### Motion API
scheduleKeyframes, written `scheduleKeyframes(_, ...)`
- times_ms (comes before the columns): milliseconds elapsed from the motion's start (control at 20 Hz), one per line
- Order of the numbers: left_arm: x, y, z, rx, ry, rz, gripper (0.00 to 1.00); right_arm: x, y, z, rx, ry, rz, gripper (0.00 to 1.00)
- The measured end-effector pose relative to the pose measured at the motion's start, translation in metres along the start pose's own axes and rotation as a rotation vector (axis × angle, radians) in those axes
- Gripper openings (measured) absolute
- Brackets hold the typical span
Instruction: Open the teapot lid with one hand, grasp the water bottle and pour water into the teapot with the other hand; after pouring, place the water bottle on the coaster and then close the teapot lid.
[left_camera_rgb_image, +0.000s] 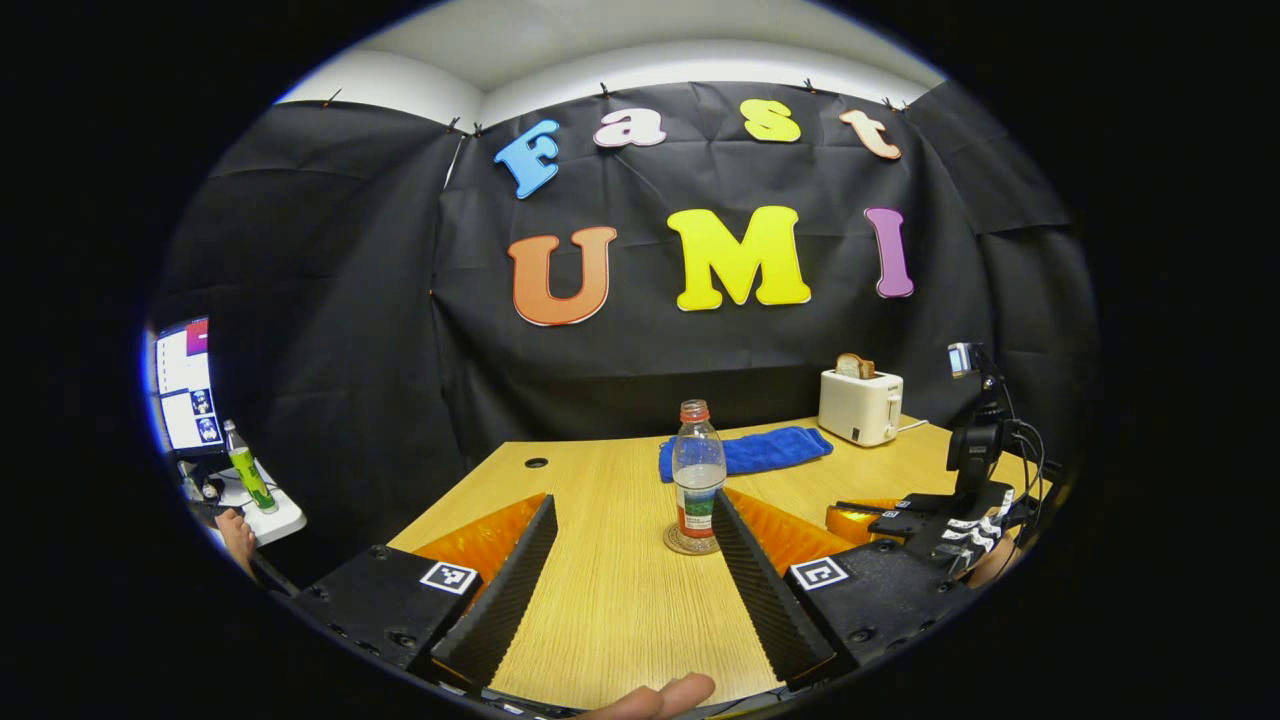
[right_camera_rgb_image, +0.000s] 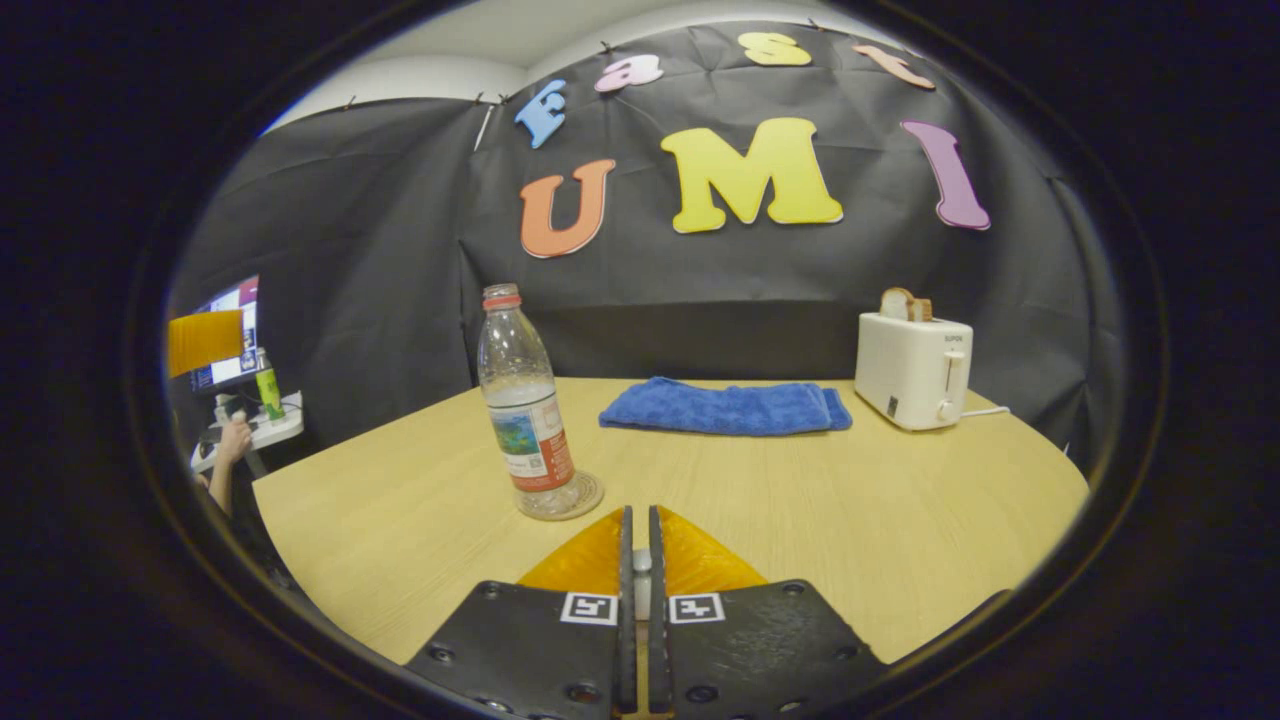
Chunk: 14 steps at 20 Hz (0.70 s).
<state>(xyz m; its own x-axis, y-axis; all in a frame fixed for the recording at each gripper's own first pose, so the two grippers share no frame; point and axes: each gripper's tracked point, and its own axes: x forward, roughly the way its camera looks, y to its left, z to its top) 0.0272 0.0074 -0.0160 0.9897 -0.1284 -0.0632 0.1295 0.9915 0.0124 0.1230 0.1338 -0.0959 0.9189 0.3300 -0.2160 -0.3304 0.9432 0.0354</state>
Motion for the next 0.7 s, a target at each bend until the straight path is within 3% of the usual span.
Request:
scheduleKeyframes(150, 0.0, -0.001, -0.002, 0.0, 0.006, -0.007, 0.97, -0.006, 0.004, 0.004, -0.021, -0.01, 0.007, 0.09)
scheduleKeyframes(250, 0.0, -0.001, -0.001, 0.003, 0.008, -0.008, 0.97, -0.012, -0.002, 0.006, -0.036, -0.019, -0.026, 0.2)
scheduleKeyframes(300, 0.0, -0.002, -0.001, 0.001, 0.008, -0.009, 0.98, -0.014, -0.007, 0.007, -0.04, -0.02, -0.042, 0.36)
scheduleKeyframes(450, -0.001, -0.004, -0.001, 0.001, 0.008, -0.013, 0.98, -0.028, -0.022, 0.016, -0.062, -0.029, -0.117, 0.63)
scheduleKeyframes(500, -0.002, -0.007, -0.001, 0.005, 0.008, -0.025, 0.97, -0.034, -0.024, 0.02, -0.078, -0.04, -0.13, 0.78)
scheduleKeyframes(600, -0.003, -0.009, 0.003, 0.016, -0.002, -0.033, 0.97, -0.049, -0.024, 0.033, -0.113, -0.093, -0.13, 0.96)
scheduleKeyframes(700, -0.004, -0.007, 0.004, 0.013, -0.006, -0.023, 0.98, -0.064, -0.028, 0.037, -0.128, -0.108, -0.136, 0.96)
